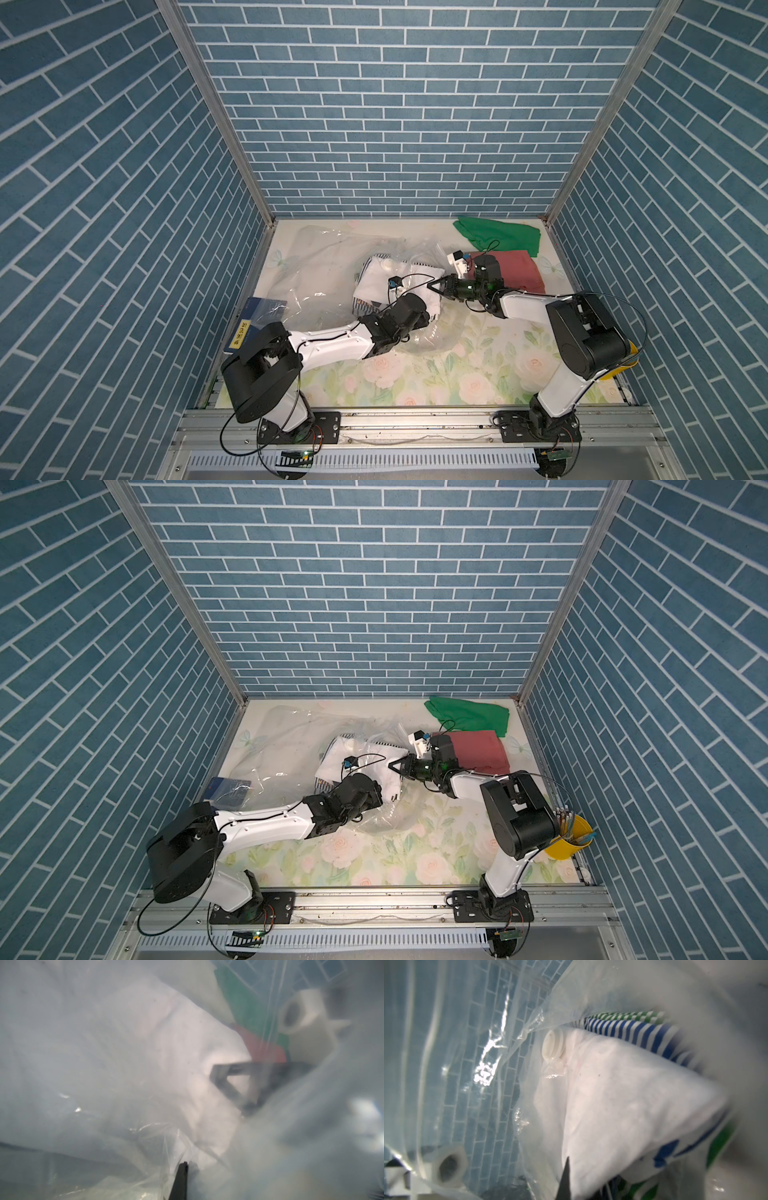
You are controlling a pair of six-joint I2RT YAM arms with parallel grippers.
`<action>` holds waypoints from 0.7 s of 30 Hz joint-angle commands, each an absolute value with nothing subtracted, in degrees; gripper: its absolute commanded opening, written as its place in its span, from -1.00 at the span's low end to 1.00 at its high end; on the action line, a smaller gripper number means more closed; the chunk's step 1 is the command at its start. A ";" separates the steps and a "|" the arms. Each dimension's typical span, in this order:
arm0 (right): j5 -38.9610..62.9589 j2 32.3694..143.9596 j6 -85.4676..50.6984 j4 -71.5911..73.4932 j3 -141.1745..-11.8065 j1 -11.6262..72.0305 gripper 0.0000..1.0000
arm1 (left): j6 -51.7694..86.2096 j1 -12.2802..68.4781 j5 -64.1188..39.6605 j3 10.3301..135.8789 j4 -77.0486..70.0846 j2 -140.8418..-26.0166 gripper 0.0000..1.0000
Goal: Take the tank top out of the vacuum bag
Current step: Take out the tank top from the vacuum bag.
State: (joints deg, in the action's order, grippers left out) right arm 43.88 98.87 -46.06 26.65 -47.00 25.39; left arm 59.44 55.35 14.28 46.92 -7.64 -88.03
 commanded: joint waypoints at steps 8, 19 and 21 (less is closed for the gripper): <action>40.18 90.38 -38.65 19.17 -51.71 28.65 -1.00 | 59.15 54.93 16.17 46.41 -5.62 -87.18 -1.00; 39.24 94.11 -40.17 17.17 -51.78 28.92 -0.38 | 59.15 54.93 16.19 47.11 -5.03 -87.37 -1.00; 39.63 93.86 -39.82 17.21 -52.22 29.07 -0.62 | 59.15 54.92 16.35 46.89 -4.91 -87.10 -1.00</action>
